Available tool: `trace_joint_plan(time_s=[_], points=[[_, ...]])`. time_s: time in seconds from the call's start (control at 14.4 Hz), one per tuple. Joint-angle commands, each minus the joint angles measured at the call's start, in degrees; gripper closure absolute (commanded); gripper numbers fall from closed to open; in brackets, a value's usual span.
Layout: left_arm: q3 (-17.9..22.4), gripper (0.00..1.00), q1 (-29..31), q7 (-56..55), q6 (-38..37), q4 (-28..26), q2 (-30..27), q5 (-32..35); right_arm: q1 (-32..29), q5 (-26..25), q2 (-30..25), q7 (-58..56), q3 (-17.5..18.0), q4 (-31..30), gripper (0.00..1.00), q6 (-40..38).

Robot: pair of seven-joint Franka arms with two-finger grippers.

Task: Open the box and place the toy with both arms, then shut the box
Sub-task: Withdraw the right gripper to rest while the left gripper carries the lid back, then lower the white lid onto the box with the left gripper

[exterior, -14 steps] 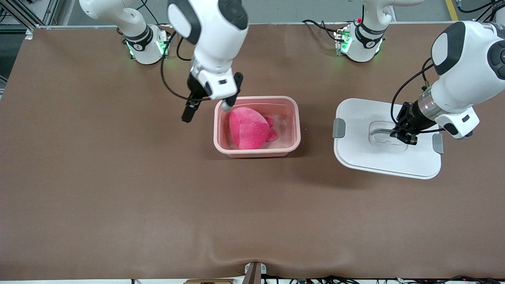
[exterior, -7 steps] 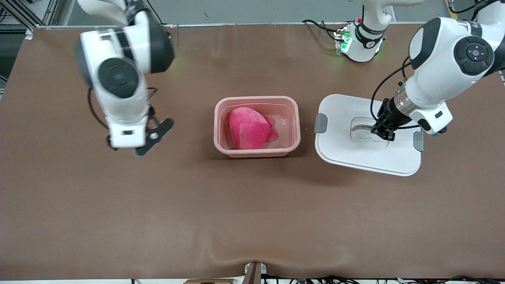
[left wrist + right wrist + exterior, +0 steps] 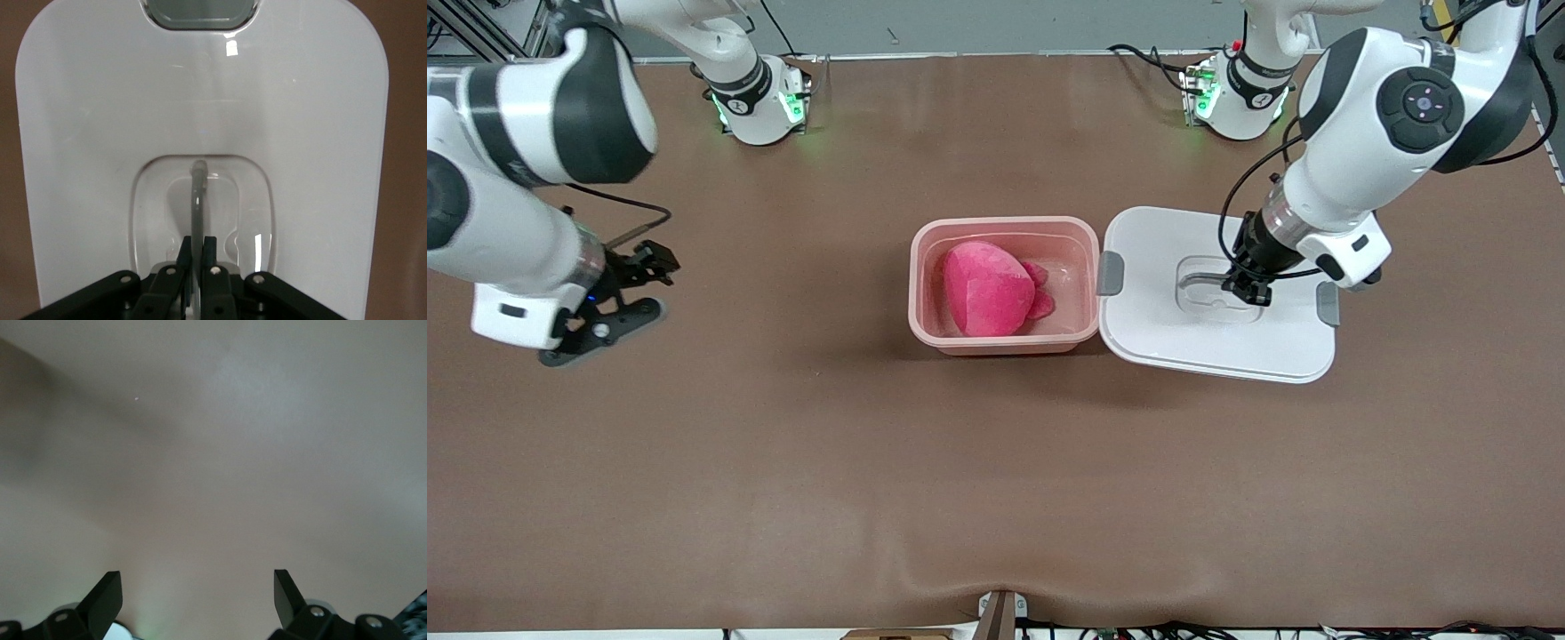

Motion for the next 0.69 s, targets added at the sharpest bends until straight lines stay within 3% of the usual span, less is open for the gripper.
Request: trace_joint_plan(time_s=[0.0, 0.21, 0.63], points=[[-2.60, 1.00, -0.02, -4.90, 1.37, 1.46, 1.55, -0.31, -5.18, 2.29, -6.82, 1.66, 1.12, -6.78, 0.00, 0.68], [-5.24, 1.00, -0.10, -9.30, 2.07, 2.42, 3.13, 0.04, -8.88, 2.38, -10.60, 4.02, 1.12, -9.85, 0.00, 0.85], [-5.42, 1.00, -6.07, -18.70, 3.57, 6.02, 7.35, 3.72, -10.38, 8.43, -14.12, 17.03, 1.12, -13.37, 0.00, 1.55]])
